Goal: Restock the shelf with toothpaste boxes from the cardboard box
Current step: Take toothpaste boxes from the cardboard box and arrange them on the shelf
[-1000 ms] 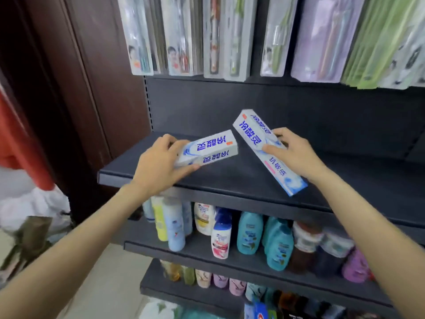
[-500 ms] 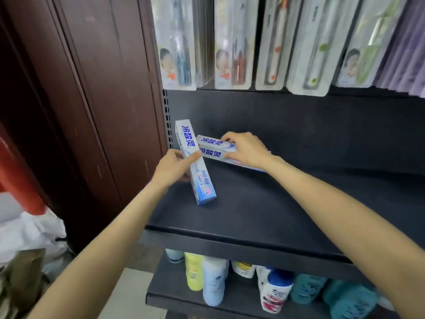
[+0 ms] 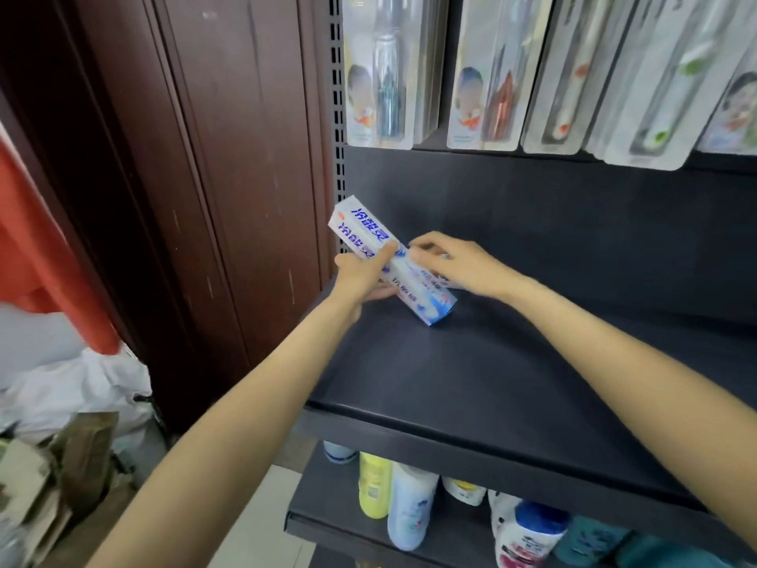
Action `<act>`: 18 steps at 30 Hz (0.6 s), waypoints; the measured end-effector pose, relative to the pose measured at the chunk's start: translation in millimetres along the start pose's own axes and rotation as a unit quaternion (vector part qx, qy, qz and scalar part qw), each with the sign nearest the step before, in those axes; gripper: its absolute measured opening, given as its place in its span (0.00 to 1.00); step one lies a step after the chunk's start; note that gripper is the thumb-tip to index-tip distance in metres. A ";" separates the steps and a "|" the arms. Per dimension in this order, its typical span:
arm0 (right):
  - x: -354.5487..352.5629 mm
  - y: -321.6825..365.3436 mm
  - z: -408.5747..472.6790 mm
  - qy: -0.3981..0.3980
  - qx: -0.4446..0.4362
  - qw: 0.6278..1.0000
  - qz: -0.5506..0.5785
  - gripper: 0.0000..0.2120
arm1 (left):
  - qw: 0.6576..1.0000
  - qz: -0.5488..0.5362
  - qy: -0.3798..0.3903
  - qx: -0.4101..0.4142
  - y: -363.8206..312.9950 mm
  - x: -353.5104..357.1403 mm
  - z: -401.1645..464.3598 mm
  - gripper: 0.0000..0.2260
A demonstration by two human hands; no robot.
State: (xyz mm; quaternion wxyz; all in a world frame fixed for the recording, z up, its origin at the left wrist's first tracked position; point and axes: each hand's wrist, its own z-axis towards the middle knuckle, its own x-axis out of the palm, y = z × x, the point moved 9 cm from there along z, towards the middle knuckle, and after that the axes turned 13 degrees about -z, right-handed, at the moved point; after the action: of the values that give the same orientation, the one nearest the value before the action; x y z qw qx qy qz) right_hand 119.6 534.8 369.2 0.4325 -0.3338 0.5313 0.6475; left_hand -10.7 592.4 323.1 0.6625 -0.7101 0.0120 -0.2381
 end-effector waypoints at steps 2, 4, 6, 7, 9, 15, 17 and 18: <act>-0.8 5.9 -19.0 0.029 -0.018 0.992 -0.123 0.25 | 0.999 -0.034 0.002 -0.006 3.4 9.8 -2.3 0.21; -9.7 2.3 -24.2 -0.004 -0.018 0.980 -0.200 0.26 | 0.999 -0.007 0.027 -0.015 8.1 16.8 -7.6 0.22; -16.5 -7.8 -23.6 -0.029 -0.004 0.982 -0.185 0.24 | 0.985 0.155 0.070 -0.023 7.8 14.5 -20.9 0.20; -17.4 -12.0 -23.1 -0.038 -0.005 0.979 -0.202 0.23 | 0.961 0.259 0.098 -0.020 7.6 10.4 -27.2 0.20; -14.7 -15.5 -21.5 -0.050 -0.024 0.965 -0.256 0.22 | 0.895 0.415 0.158 0.040 4.1 5.7 -37.5 0.14; 15.2 -2.0 7.9 -0.050 -0.059 0.932 -0.355 0.19 | 0.731 0.575 0.062 0.364 -34.9 13.2 -27.2 0.16; 24.1 1.5 16.8 -0.065 -0.065 0.898 -0.431 0.16 | 0.695 0.637 0.064 0.327 -22.2 12.3 3.0 0.19; 27.3 -0.8 19.2 -0.068 -0.058 0.892 -0.443 0.16 | 0.682 0.666 0.070 0.294 -13.2 10.4 17.3 0.20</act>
State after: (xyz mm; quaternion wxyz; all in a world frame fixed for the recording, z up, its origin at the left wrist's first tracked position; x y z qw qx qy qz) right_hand 109.8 559.3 348.6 0.6893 -0.5142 0.2592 0.4397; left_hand 0.7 606.7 338.7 0.8186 -0.2649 0.4573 0.2250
